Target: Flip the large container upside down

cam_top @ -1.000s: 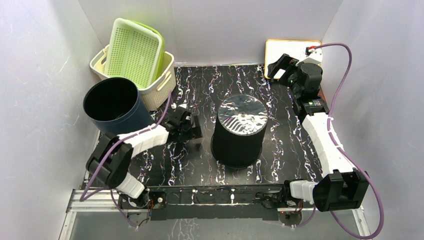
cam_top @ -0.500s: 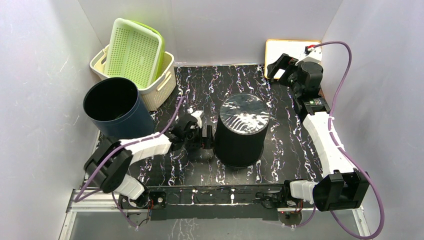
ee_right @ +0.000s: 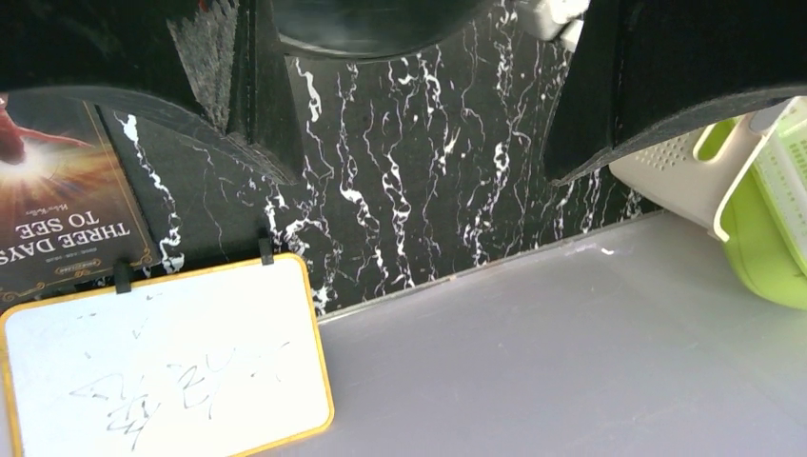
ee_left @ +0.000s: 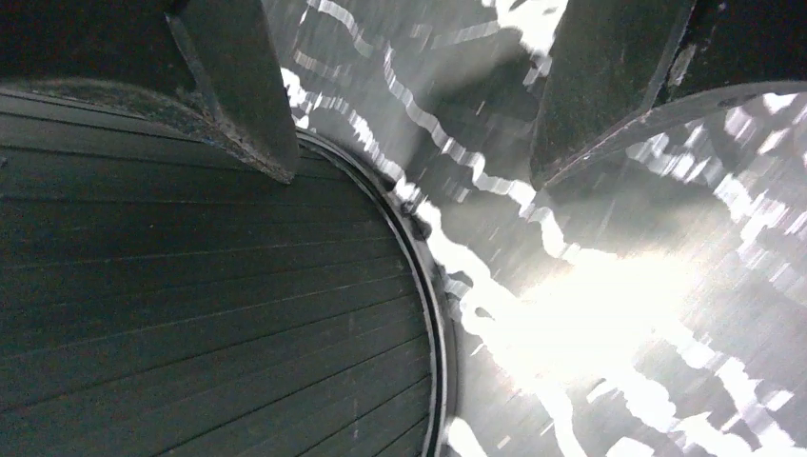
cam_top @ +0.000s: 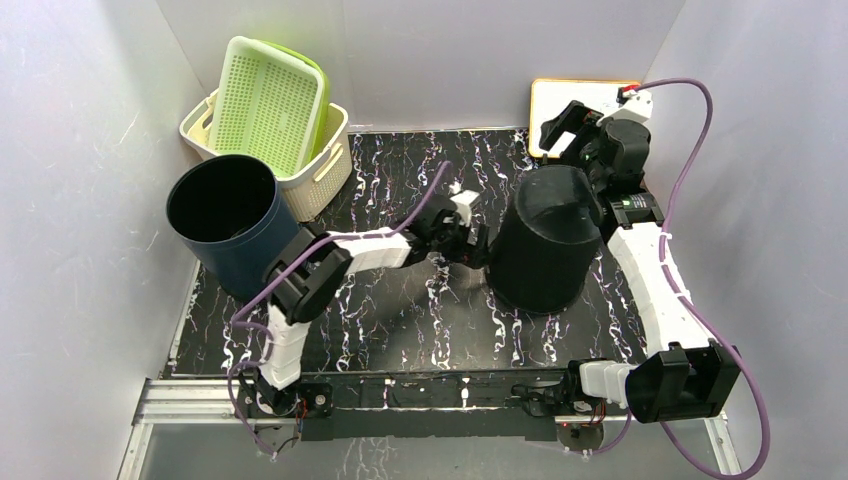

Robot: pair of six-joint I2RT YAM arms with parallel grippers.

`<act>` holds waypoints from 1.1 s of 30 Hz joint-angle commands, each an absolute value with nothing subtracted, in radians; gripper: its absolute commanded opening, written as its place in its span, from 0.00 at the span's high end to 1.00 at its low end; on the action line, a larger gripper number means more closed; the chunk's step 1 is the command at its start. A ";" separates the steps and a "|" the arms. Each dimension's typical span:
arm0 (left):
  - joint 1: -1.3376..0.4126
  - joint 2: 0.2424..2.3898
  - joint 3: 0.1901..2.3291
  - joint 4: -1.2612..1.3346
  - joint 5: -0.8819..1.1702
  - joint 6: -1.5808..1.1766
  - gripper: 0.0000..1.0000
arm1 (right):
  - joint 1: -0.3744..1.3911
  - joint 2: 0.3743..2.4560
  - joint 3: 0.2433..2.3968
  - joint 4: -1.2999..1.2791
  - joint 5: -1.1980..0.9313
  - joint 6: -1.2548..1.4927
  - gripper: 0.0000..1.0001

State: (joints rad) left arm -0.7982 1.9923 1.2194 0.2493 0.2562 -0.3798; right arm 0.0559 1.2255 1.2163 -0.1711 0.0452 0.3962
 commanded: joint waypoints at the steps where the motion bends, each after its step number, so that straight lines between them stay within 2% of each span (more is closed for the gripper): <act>1: -0.870 2.111 1.385 0.255 0.323 -0.354 0.11 | 0.050 1.210 1.313 -0.122 0.109 0.408 0.02; 11: -0.949 2.399 1.755 0.217 0.474 -0.368 0.11 | 0.051 1.235 1.475 -0.130 0.015 0.405 0.02; 16: -0.968 2.471 1.857 0.189 0.624 -0.320 0.10 | 0.050 1.192 1.441 -0.127 -0.022 0.386 0.02; 20: -0.969 2.478 1.883 0.136 0.638 -0.296 0.10 | 0.051 1.187 1.432 -0.133 -0.038 0.378 0.02; 24: -0.970 2.372 1.830 -0.014 0.506 -0.202 0.10 | 0.050 1.184 1.420 -0.138 -0.051 0.371 0.02; 33: -0.960 1.958 1.625 -0.352 -0.022 -0.073 0.07 | 0.049 1.184 1.349 -0.131 -0.136 0.386 0.02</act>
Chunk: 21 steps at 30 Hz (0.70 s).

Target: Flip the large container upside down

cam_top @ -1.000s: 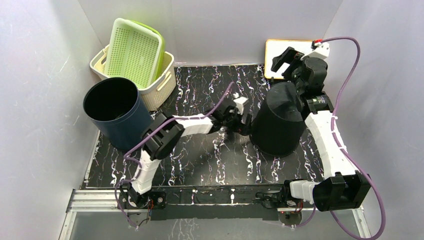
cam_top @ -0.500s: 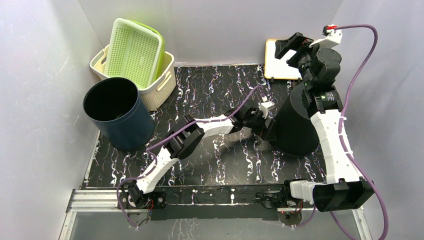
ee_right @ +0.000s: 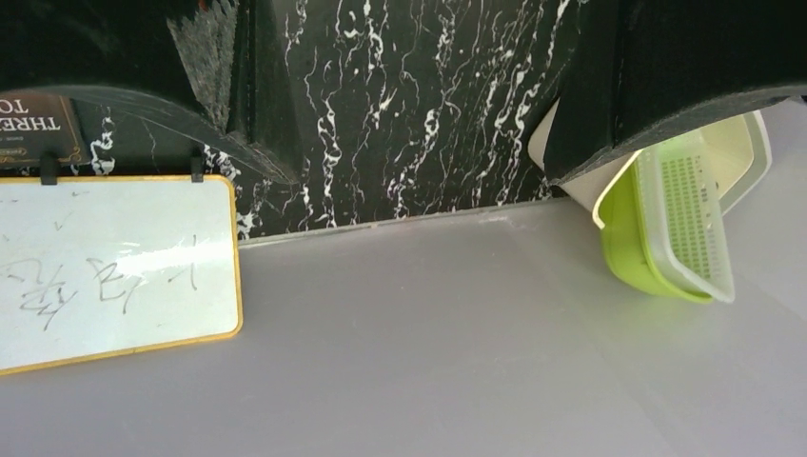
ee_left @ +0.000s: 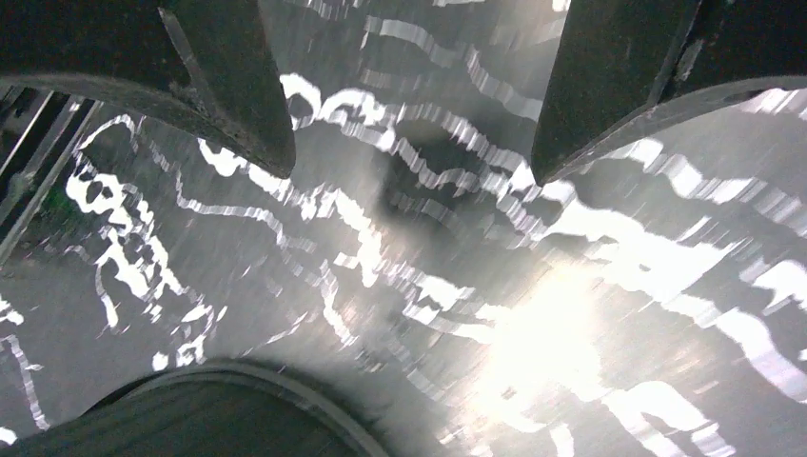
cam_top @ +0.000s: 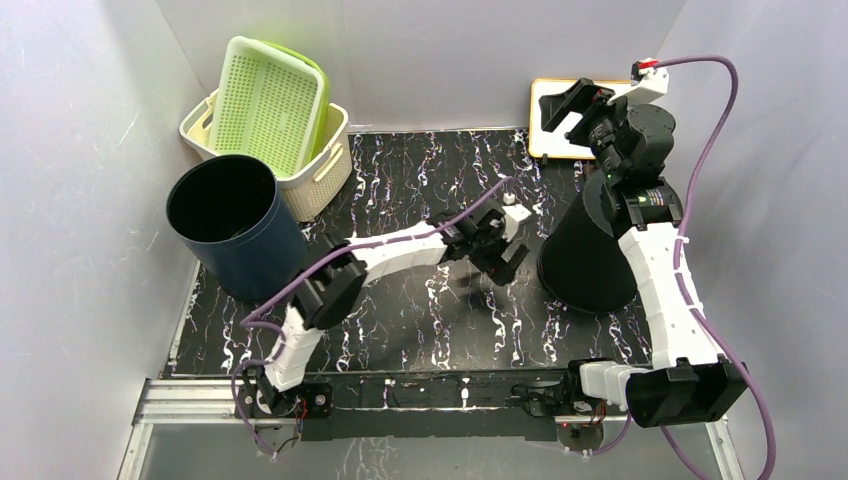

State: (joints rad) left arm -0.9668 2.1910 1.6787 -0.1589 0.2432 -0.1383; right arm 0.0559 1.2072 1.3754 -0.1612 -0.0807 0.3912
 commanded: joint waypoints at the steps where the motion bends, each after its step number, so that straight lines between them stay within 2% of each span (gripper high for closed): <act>1: -0.958 1.908 1.616 -0.386 -0.070 -0.072 0.07 | 0.050 1.183 1.335 -0.130 -0.143 0.390 0.02; 10: -0.900 1.578 1.629 -0.667 -0.547 -0.084 0.06 | 0.051 1.176 1.194 -0.096 -0.237 0.429 0.02; 16: -0.671 1.334 1.529 -0.639 -0.554 -0.110 0.02 | 0.057 1.161 1.115 -0.091 -0.253 0.433 0.02; 21: -0.570 1.287 1.593 -0.678 -0.629 -0.073 0.02 | 0.068 1.161 1.088 -0.092 -0.266 0.434 0.02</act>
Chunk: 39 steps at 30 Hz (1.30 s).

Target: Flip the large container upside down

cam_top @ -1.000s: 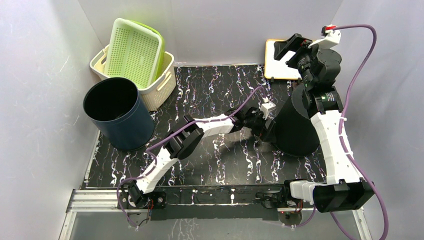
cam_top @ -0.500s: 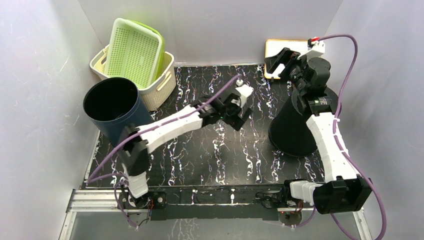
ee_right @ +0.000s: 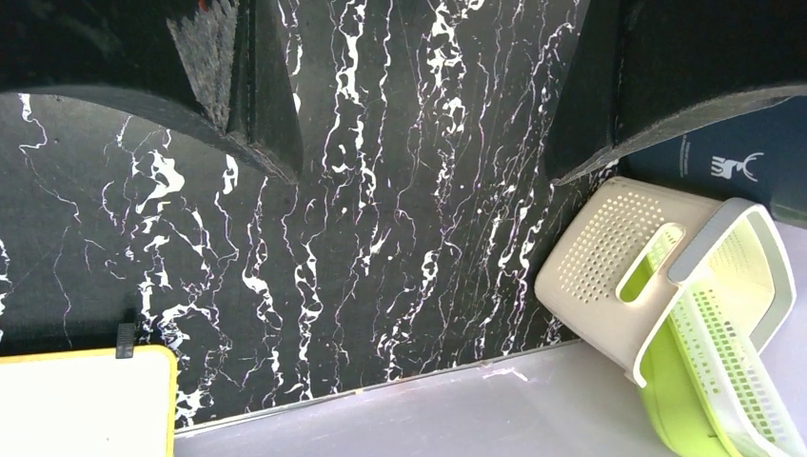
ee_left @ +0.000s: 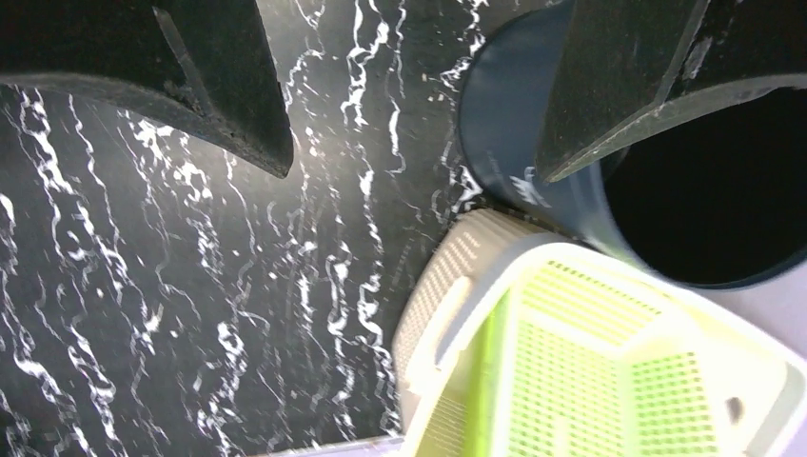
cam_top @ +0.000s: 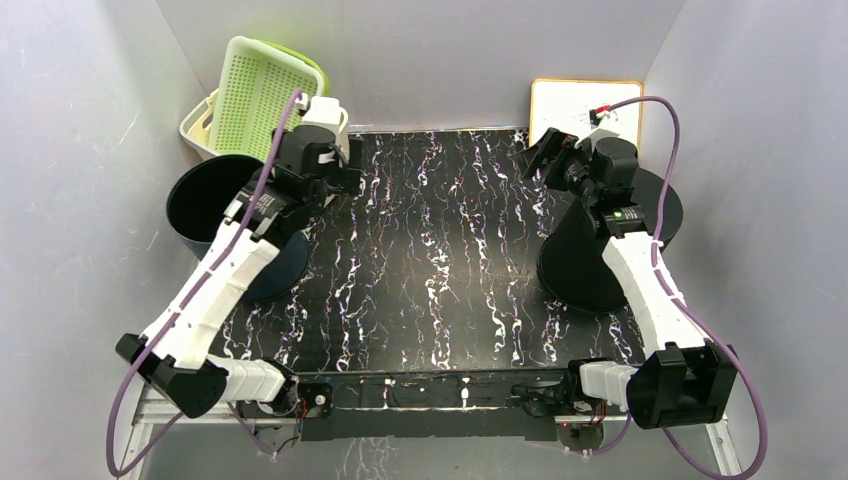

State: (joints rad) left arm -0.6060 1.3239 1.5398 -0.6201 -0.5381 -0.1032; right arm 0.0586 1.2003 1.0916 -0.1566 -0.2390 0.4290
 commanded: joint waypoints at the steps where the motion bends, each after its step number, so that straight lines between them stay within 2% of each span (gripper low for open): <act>1: -0.554 1.291 1.610 -0.694 -0.646 -0.068 0.02 | 0.069 1.161 1.083 -0.093 -0.268 0.434 0.02; 4: -0.497 1.298 1.618 -0.728 -0.657 -0.067 0.02 | 0.071 1.151 1.068 -0.100 -0.264 0.432 0.02; 11: -0.414 1.268 1.492 -0.727 -0.733 -0.103 0.04 | 0.071 1.132 1.054 -0.117 -0.250 0.415 0.02; 22: -0.262 1.249 1.315 -0.604 -0.600 -0.086 0.11 | 0.071 1.110 1.017 -0.117 -0.233 0.414 0.02; 32: -0.223 1.239 1.241 -0.617 -0.476 -0.117 0.36 | 0.071 1.099 0.994 -0.111 -0.220 0.416 0.02; 36: -0.224 1.214 1.239 -0.642 -0.443 -0.133 0.59 | 0.072 1.095 0.980 -0.103 -0.213 0.424 0.02; 39: -0.224 1.196 1.235 -0.662 -0.436 -0.148 0.61 | 0.072 1.095 0.974 -0.098 -0.217 0.431 0.02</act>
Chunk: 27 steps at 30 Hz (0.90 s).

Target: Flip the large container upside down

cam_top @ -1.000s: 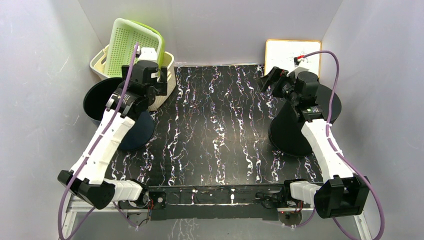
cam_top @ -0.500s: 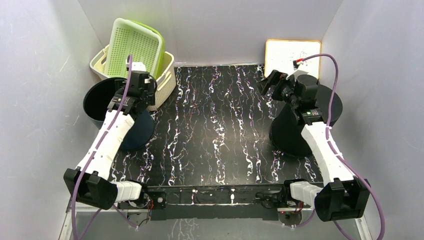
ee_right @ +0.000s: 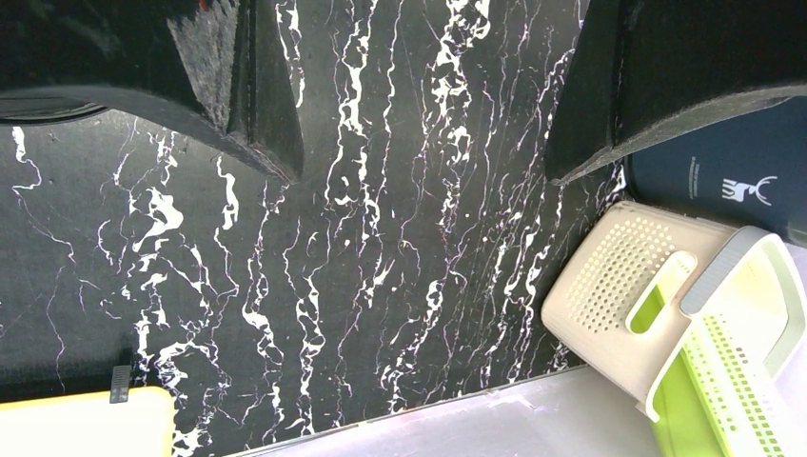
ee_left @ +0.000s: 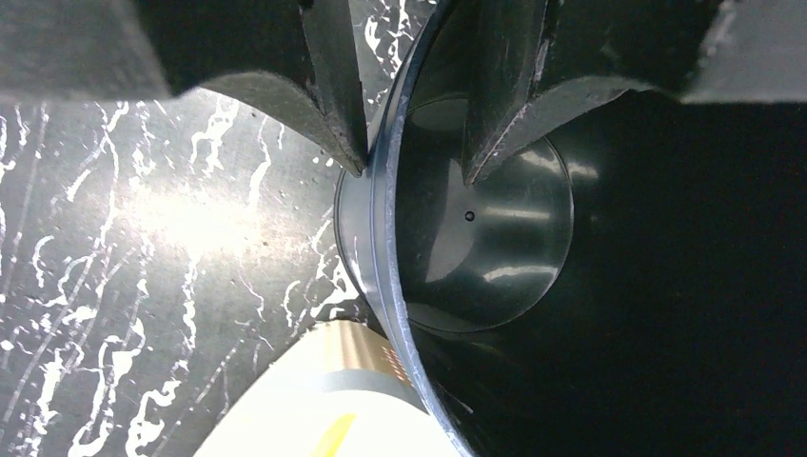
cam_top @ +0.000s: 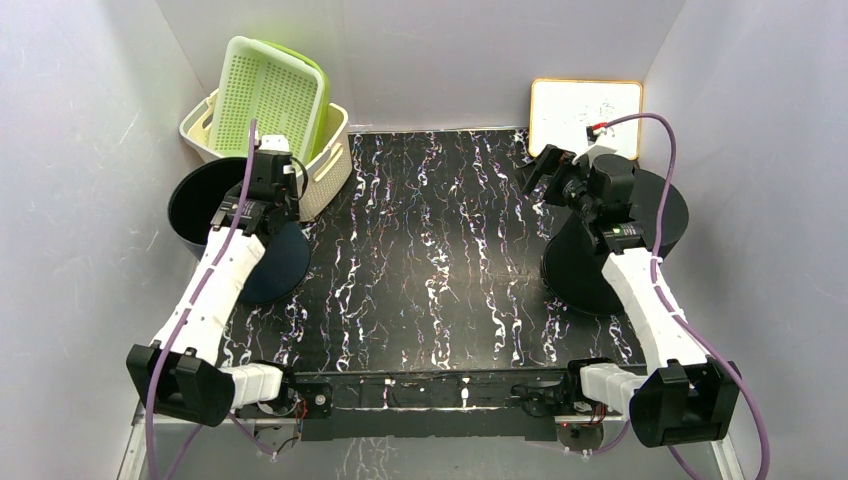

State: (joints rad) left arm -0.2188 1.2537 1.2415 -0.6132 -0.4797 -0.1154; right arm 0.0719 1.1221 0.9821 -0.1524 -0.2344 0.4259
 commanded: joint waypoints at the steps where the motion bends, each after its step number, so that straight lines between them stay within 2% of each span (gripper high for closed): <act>1: -0.223 1.193 1.227 -0.662 -0.444 -0.147 0.61 | 0.072 1.094 0.973 -0.096 -0.219 0.432 0.02; 8: -0.223 1.220 1.143 -0.658 -0.474 -0.154 0.58 | 0.072 1.086 0.976 -0.106 -0.211 0.431 0.02; 11: -0.224 1.231 1.108 -0.661 -0.477 -0.159 0.62 | 0.072 1.083 0.976 -0.111 -0.204 0.425 0.02; 12: -0.224 1.230 1.101 -0.660 -0.475 -0.160 0.68 | 0.072 1.083 0.977 -0.113 -0.202 0.424 0.02; 14: -0.224 1.218 1.090 -0.656 -0.461 -0.160 0.95 | 0.071 1.083 0.976 -0.112 -0.198 0.422 0.02; 15: -0.223 1.209 1.089 -0.658 -0.456 -0.161 1.00 | 0.071 1.084 0.976 -0.112 -0.198 0.422 0.02; 27: -0.287 1.131 1.248 -0.812 -0.303 -0.201 1.00 | 0.072 1.107 1.011 -0.111 -0.141 0.411 0.02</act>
State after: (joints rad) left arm -0.2356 1.1851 1.1667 -0.6632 -0.4149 -0.1299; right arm 0.0719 1.1149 0.9703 -0.1543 -0.1867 0.4232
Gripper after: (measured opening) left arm 0.346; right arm 0.980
